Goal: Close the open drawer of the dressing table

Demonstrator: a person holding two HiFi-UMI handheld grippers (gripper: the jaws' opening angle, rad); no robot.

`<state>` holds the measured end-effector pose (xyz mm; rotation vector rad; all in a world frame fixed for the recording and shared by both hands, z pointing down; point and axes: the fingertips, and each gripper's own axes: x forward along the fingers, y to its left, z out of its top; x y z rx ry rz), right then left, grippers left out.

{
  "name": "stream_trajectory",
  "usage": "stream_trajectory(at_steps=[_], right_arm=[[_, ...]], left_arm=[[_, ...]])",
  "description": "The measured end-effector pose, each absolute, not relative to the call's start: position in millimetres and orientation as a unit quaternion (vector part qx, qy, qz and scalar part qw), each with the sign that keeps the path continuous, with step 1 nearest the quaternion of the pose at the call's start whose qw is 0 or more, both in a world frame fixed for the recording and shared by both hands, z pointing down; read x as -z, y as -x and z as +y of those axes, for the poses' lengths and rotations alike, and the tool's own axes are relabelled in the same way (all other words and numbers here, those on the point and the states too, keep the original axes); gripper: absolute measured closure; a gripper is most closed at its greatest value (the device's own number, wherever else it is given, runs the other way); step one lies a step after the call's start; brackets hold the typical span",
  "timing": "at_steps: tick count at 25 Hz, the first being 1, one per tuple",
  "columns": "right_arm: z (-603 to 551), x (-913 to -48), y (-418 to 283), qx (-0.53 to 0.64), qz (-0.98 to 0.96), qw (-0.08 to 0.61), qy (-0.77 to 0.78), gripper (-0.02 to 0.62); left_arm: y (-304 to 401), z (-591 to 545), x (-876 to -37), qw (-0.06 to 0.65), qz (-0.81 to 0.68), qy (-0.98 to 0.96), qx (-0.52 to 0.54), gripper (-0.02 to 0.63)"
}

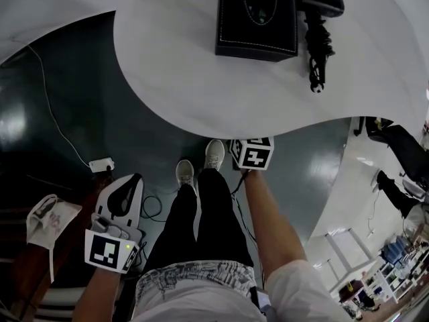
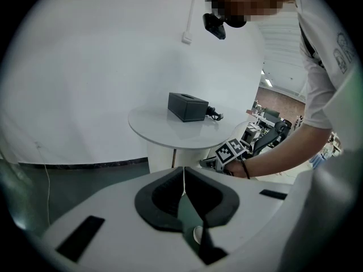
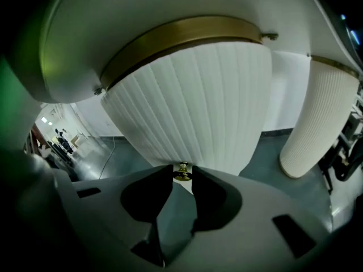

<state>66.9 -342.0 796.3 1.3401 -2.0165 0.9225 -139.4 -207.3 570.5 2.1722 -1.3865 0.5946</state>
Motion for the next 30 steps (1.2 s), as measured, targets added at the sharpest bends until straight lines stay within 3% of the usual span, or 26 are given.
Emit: stream_trajectory(at_steps=[19,23,30], right_arm=[[-355.5,-794.7,-62.8,-0.313,-0.772,0.222,-0.507,0.472],[-350.3,-792.9,-61.8,-0.32,-0.776,0.219,-0.497,0.397],[-308.8,-779.9,-84.3,-0.318,-0.771,0.24,-0.497,0.411]], left_arm=[[132.5,-200.6,-579.3,0.248,-0.506,-0.793,-0.23,0.583],[127.6,-202.8,-573.9,0.242,-0.504,-0.798,-0.224,0.583],[121.9,-202.0,-553.7,0.225,-0.497,-0.812,-0.208,0.583]])
